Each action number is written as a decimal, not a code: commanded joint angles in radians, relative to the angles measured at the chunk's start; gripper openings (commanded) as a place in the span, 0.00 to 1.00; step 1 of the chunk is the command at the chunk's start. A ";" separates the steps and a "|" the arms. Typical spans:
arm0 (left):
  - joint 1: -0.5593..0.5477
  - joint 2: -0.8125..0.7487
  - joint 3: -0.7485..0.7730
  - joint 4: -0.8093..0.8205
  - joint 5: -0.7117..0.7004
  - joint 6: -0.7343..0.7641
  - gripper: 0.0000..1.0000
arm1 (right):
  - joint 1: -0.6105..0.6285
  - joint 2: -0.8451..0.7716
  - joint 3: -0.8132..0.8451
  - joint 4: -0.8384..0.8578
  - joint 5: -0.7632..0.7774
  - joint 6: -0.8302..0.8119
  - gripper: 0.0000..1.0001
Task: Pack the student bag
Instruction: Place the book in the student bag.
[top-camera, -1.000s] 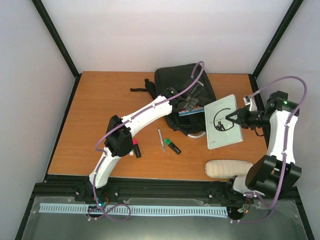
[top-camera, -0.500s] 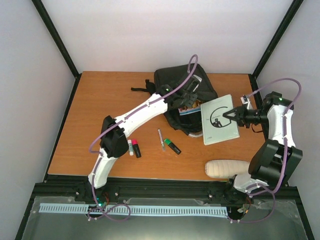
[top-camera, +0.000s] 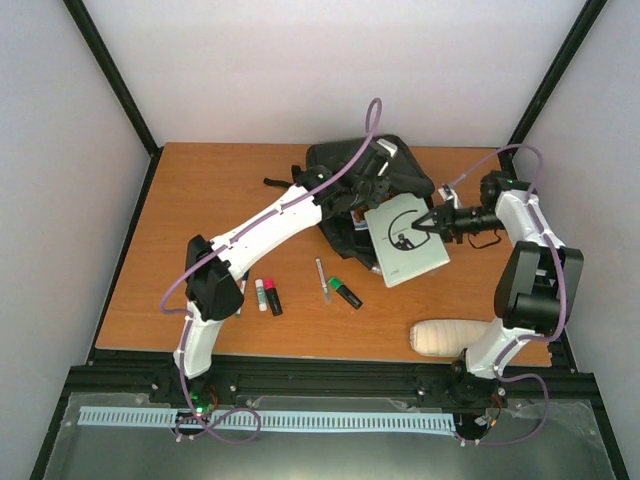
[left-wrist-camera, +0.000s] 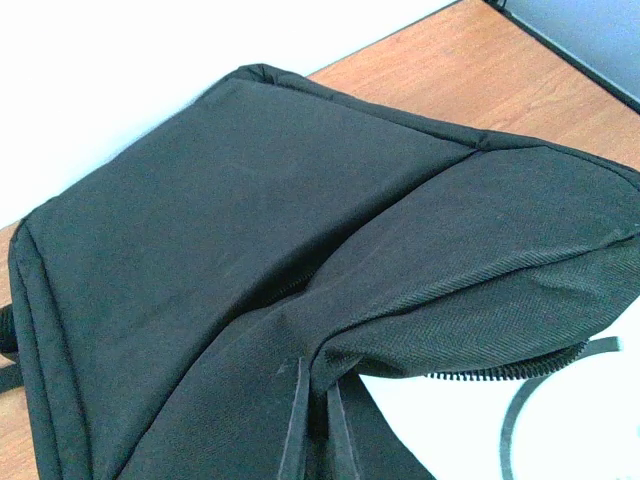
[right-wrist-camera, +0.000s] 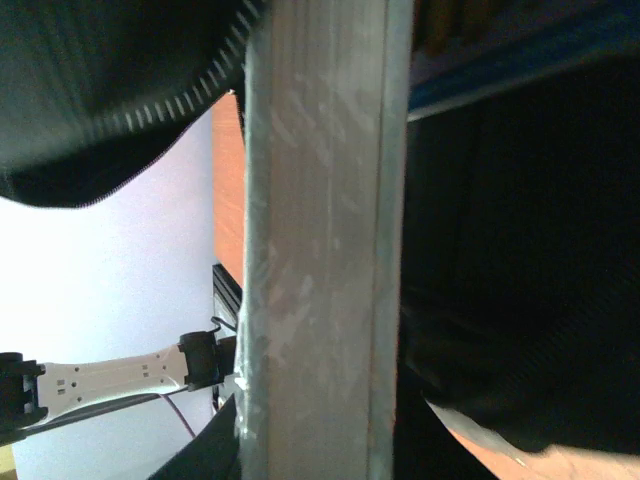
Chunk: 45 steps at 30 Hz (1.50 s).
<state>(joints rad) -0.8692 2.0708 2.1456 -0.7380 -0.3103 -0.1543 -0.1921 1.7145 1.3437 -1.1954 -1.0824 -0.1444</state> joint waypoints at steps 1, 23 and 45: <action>0.004 -0.072 -0.008 0.082 -0.027 -0.014 0.01 | 0.081 0.014 0.016 0.190 -0.125 0.127 0.03; 0.004 -0.139 -0.155 0.126 -0.059 -0.014 0.01 | 0.135 0.059 -0.063 0.461 0.219 0.126 0.63; 0.004 -0.170 -0.240 0.147 -0.048 -0.013 0.01 | 0.199 -0.422 -0.354 0.411 0.571 -0.592 0.53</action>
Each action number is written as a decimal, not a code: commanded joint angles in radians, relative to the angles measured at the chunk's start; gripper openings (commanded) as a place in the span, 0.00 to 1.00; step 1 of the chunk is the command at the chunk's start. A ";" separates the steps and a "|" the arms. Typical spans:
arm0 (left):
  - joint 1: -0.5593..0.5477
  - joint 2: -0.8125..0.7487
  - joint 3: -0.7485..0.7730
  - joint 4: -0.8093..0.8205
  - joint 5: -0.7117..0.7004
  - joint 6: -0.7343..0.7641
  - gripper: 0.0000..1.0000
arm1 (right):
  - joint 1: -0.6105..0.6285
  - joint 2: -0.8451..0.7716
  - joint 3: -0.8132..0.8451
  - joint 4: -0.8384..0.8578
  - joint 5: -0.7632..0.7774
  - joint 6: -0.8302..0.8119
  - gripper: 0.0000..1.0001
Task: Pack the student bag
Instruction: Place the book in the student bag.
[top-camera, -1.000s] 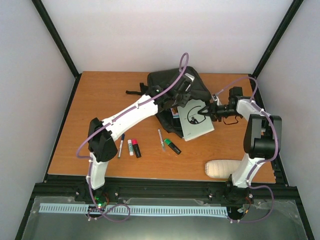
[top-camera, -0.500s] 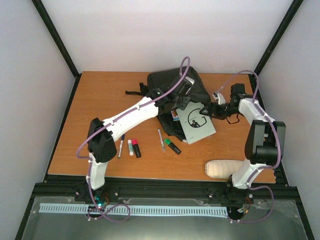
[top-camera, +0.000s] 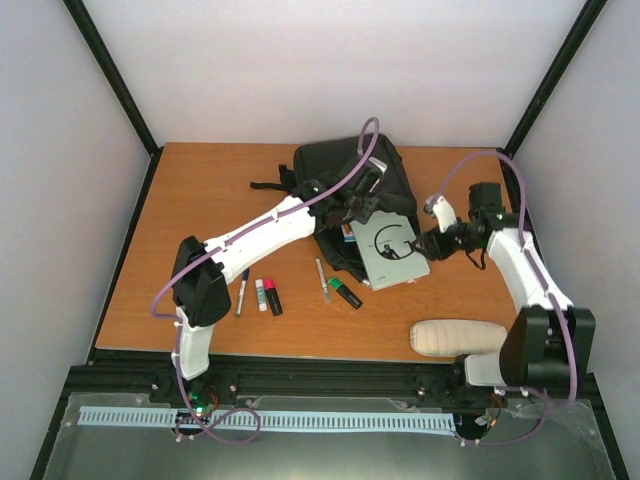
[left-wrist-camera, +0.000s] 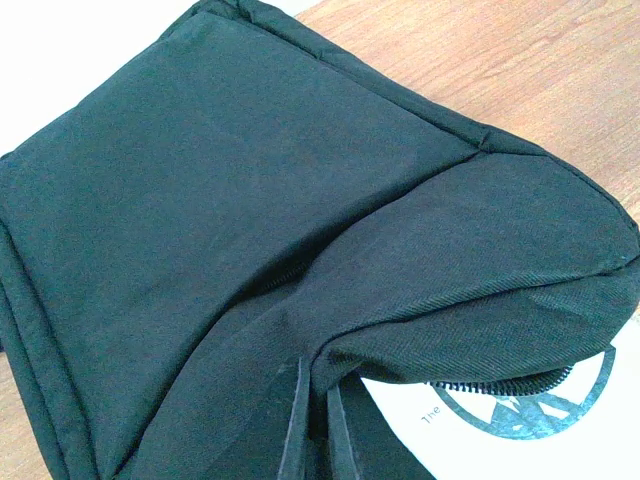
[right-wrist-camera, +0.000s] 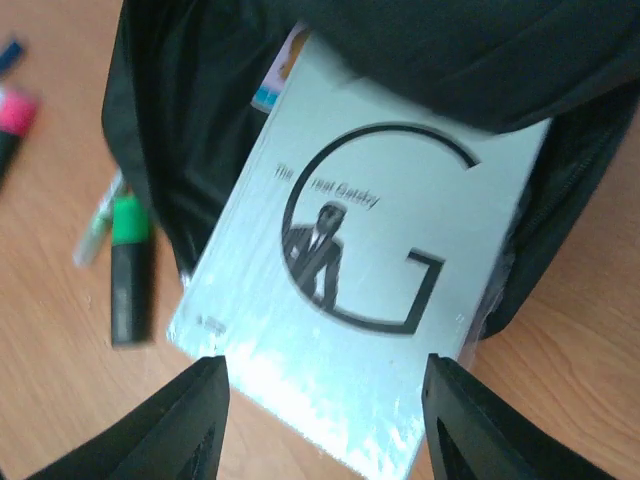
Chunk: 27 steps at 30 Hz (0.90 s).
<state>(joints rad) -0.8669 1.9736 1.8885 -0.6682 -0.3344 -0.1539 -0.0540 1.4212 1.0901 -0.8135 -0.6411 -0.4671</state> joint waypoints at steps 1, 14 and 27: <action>0.002 -0.073 0.014 0.076 -0.024 -0.013 0.01 | 0.091 -0.173 -0.148 0.061 0.180 -0.335 0.51; 0.003 -0.080 0.009 0.067 0.003 -0.015 0.01 | 0.399 -0.198 -0.374 0.362 0.594 -0.642 0.56; 0.002 -0.053 0.055 0.033 0.013 0.006 0.01 | 0.459 -0.091 -0.362 0.339 0.567 -0.751 0.57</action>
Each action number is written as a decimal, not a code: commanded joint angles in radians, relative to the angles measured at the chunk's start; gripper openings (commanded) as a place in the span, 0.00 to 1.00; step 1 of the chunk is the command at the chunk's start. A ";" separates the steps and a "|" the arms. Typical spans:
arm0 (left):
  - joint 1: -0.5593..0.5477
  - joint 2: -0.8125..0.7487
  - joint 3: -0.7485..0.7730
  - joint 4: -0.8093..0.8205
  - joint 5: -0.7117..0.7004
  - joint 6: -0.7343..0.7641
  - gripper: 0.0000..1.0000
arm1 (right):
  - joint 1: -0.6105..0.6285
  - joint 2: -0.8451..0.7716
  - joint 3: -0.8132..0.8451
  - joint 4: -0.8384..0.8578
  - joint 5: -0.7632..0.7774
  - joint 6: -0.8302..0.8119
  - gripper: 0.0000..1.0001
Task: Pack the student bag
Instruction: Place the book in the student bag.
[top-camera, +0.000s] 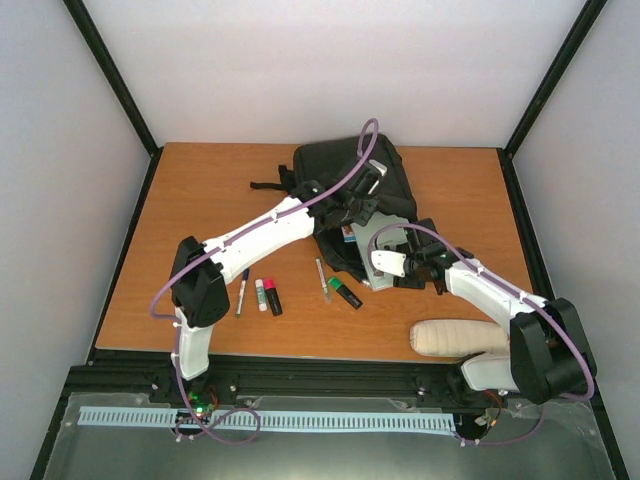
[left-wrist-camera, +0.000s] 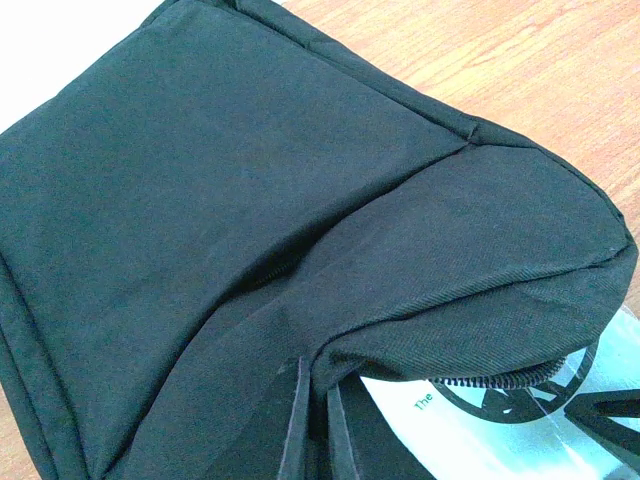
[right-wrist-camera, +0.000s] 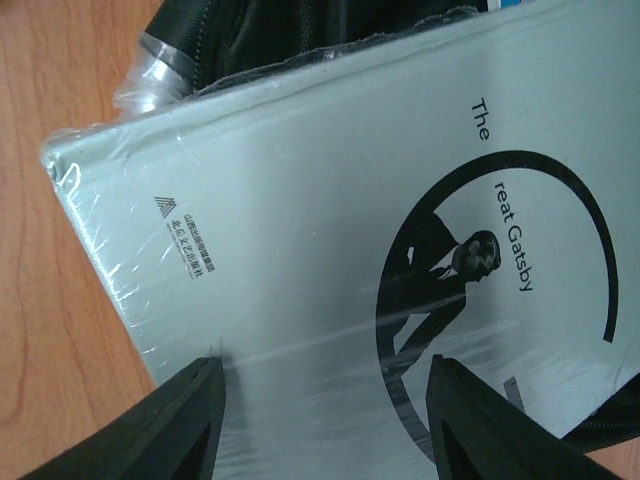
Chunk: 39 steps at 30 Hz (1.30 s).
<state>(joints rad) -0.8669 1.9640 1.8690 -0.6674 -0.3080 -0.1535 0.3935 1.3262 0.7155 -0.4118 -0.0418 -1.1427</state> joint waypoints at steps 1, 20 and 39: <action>0.002 -0.042 0.078 0.032 -0.012 0.008 0.01 | 0.011 -0.001 0.018 -0.091 -0.048 -0.090 0.58; 0.002 -0.019 0.102 0.019 0.053 0.011 0.01 | 0.013 0.056 0.005 0.204 0.066 -0.054 0.46; 0.002 -0.013 0.112 0.005 0.122 0.018 0.01 | 0.056 0.346 0.083 0.680 0.160 0.133 0.42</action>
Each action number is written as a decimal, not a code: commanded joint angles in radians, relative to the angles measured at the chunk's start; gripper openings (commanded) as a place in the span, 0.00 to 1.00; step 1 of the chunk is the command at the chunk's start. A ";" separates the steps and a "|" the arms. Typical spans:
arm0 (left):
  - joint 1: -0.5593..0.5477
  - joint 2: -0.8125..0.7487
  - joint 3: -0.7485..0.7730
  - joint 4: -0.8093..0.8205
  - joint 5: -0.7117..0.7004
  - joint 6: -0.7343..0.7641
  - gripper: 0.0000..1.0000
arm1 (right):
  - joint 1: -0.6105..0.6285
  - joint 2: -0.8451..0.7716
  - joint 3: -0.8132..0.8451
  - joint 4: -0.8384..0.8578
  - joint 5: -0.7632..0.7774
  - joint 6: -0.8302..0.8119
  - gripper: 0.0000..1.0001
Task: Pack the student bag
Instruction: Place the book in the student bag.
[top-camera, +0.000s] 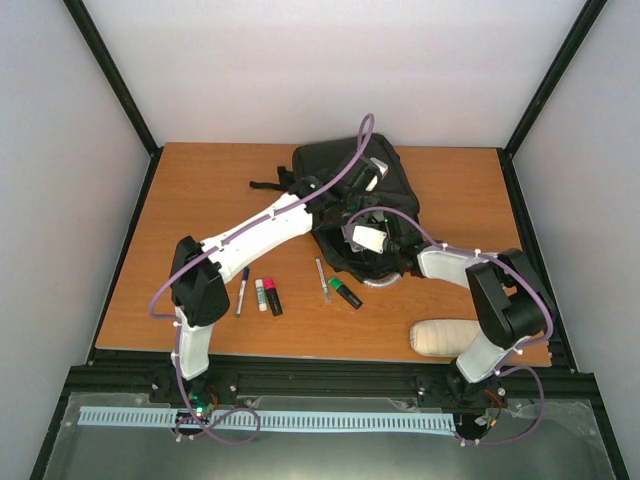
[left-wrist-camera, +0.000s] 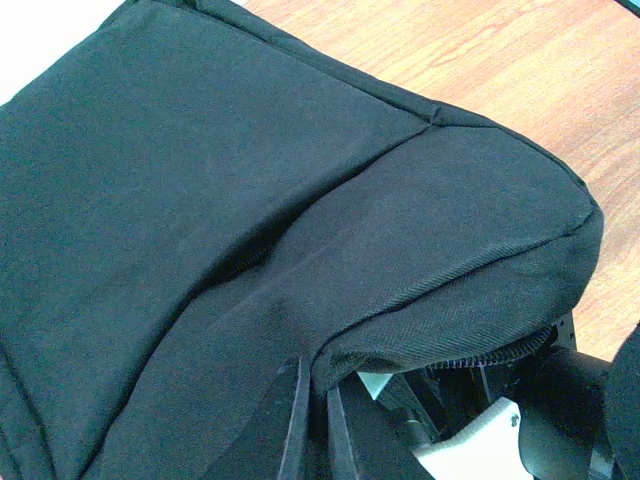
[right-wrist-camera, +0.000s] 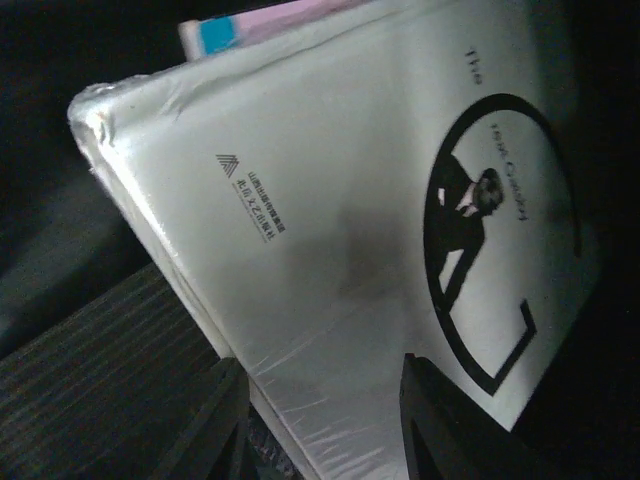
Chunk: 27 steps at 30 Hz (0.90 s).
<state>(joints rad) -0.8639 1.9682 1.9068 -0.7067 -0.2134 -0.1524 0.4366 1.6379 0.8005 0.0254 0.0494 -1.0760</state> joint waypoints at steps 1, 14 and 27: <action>-0.001 -0.018 0.075 0.043 0.030 0.019 0.01 | 0.013 0.045 -0.002 0.276 0.080 0.075 0.42; 0.000 -0.029 0.057 0.035 0.013 0.042 0.01 | 0.025 0.059 0.014 0.221 0.086 0.136 0.44; -0.001 -0.081 -0.014 0.023 0.017 0.029 0.01 | 0.020 -0.480 -0.117 -0.505 -0.079 0.153 0.49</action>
<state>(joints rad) -0.8574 1.9675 1.9045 -0.7116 -0.2066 -0.1219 0.4530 1.2613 0.7391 -0.1524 0.0353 -0.9291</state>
